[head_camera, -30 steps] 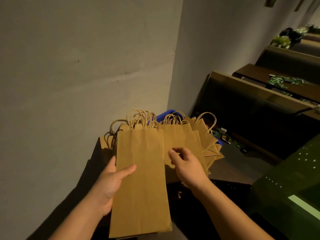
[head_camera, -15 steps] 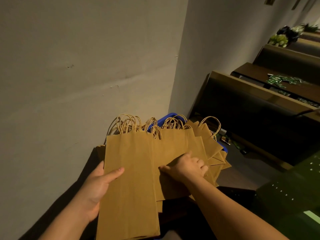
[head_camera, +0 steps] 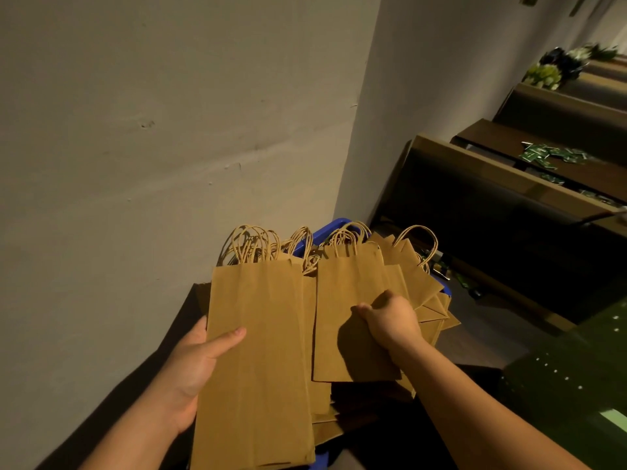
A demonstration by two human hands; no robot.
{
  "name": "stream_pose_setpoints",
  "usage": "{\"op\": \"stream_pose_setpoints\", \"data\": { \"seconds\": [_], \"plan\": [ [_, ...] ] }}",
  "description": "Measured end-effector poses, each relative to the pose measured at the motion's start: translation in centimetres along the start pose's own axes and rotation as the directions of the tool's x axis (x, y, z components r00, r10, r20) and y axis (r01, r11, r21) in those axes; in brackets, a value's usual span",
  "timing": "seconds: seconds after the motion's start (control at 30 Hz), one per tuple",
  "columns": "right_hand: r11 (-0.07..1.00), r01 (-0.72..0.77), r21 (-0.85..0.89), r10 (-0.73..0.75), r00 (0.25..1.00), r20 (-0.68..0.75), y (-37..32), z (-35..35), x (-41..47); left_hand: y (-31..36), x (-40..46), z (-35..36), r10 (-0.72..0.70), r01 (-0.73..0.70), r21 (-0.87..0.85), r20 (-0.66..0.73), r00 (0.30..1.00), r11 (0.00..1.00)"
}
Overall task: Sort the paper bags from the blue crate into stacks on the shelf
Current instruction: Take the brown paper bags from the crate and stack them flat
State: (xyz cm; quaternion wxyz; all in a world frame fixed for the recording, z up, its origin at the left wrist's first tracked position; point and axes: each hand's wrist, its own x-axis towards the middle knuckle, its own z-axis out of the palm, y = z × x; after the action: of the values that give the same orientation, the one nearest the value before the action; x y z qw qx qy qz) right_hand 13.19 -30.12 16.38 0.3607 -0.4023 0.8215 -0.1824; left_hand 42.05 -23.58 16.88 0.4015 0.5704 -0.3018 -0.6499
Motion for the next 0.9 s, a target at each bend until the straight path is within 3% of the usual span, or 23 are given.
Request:
{"op": "stream_pose_setpoints", "data": {
  "seconds": [0.33,0.43,0.57,0.7,0.8,0.9],
  "plan": [
    [0.981,0.165,0.102,-0.15,0.979,-0.14,1.9,-3.2,-2.4,0.3,0.4,0.6,0.01,-0.011,0.041,0.028,1.0,0.999],
    [0.97,0.224,0.092,-0.198,0.952,-0.232,2.8,-3.7,-2.9,0.1,0.4,0.7,0.007,-0.009,0.058,0.03,1.0,0.998],
    [0.913,0.311,0.263,-0.227,0.925,-0.306,2.8,-4.9,-3.9,-0.2,0.4,1.3,-0.01,0.006,0.065,0.053,0.999,0.998],
    [0.858,0.441,0.264,-0.312,0.856,-0.413,2.5,-5.9,-4.6,-0.5,0.4,1.9,-0.008,0.005,0.084,0.043,0.999,0.996],
    [0.801,0.49,0.345,-0.307,0.83,-0.465,1.9,-6.8,-5.4,-0.5,0.3,2.3,0.005,-0.009,0.085,0.042,0.999,0.996],
    [0.749,0.429,0.505,-0.224,0.881,-0.417,1.4,-7.4,-6.0,-0.1,0.1,2.5,0.008,-0.012,0.072,0.055,0.998,0.997]
  ]
}}
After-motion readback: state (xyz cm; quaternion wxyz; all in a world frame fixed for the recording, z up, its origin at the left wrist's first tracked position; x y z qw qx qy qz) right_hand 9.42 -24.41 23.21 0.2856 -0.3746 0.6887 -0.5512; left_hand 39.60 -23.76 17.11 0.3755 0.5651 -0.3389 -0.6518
